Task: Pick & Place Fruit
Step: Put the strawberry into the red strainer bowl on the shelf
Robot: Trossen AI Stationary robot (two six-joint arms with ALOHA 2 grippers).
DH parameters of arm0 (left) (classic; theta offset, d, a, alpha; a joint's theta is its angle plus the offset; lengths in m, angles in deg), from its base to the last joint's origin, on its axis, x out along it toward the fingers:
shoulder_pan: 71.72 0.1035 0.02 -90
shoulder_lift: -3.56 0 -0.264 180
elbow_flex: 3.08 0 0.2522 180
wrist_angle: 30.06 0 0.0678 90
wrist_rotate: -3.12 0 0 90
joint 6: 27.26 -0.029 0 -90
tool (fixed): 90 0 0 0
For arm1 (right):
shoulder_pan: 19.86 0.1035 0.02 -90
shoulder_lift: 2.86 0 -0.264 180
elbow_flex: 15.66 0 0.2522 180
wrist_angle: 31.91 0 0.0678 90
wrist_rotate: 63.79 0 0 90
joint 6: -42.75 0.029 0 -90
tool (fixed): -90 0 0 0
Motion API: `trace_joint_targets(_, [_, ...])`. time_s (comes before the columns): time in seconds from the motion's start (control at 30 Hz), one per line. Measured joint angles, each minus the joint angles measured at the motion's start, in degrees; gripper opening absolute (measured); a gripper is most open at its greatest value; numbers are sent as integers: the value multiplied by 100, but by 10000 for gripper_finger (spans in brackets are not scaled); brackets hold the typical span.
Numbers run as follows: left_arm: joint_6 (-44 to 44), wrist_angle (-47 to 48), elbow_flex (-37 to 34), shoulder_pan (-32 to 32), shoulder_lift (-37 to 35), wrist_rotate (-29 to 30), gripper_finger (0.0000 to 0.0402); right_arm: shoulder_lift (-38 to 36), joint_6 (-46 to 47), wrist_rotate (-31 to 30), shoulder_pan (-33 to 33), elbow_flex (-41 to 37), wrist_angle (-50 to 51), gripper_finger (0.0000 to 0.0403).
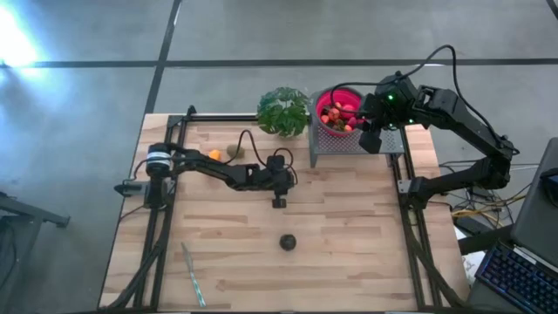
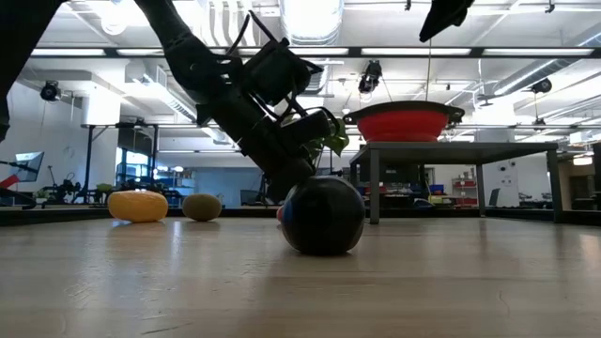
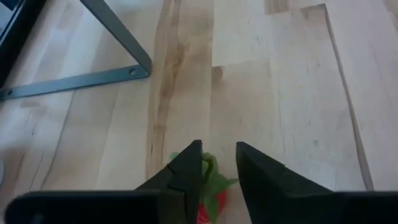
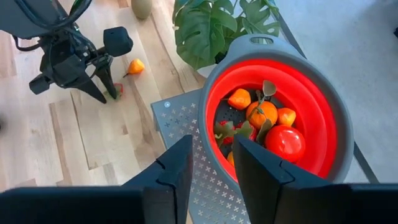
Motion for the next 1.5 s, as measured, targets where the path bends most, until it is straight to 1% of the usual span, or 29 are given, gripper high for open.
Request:
trace_joint_targets(0.1, [9, 4, 0, 0, 0, 27, 74, 0, 0, 0, 2, -2, 1, 99])
trace_joint_targets(0.2, [38, 12, 0, 0, -4, 336, 37, 0, 0, 0, 0, -2, 2, 92])
trace_joint_targets(0.27, [67, 17, 0, 0, -4, 424, 13, 0, 0, 0, 2, -2, 2, 88])
trace_joint_targets(0.5, [312, 24, 0, 2, -57, 430, 7, 0, 0, 0, 0, -66, 5, 74])
trace_joint_targets(0.6, [654, -4, 0, 2, -222, 210, 7, -2, 0, 0, 1, -134, 7, 73])
trace_joint_targets(0.73, [1115, -235, -21, -4, -510, -54, 7, -2, 0, 2, 2, -276, 17, 82])
trace_joint_targets(0.8, [1328, -652, -144, -13, -671, -253, 7, -8, 0, 48, 4, -376, 35, 90])
trace_joint_targets(0.87, [1514, -1296, -381, -15, -822, -554, 6, -28, -1, 269, 17, -519, 47, 98])
trace_joint_targets(0.93, [1759, -2148, -723, -17, -974, -808, 6, -74, -25, 555, 46, -719, 4, 106])
trace_joint_targets(1.0, [2028, -3225, -1119, -17, -1082, -1059, 6, -162, -42, 745, 93, -975, -122, 113])
trace_joint_targets(1.1, [2399, -4899, -1652, -18, -1126, -1407, 6, -314, 27, 945, 319, -1428, -627, 121])
trace_joint_targets(1.17, [2553, -5659, -1889, -22, -1136, -1455, 6, -408, 38, 1014, 535, -1760, -1002, 126])
trace_joint_targets(1.23, [2615, -6079, -2034, -26, -1137, -1504, 6, -444, 134, 1046, 795, -2070, -1458, 130])
trace_joint_targets(1.3, [2681, -6259, -2076, -45, -1137, -1606, 6, -450, 182, 1059, 1050, -2373, -1883, 134])
trace_joint_targets(1.37, [2691, -6308, -2047, -90, -1137, -1617, 6, -432, 195, 1054, 1334, -2672, -2424, 139])
trace_joint_targets(1.5, [2665, -6243, -1821, -161, -1134, -1904, 6, -393, 168, 1056, 1830, -3194, -3434, 152])
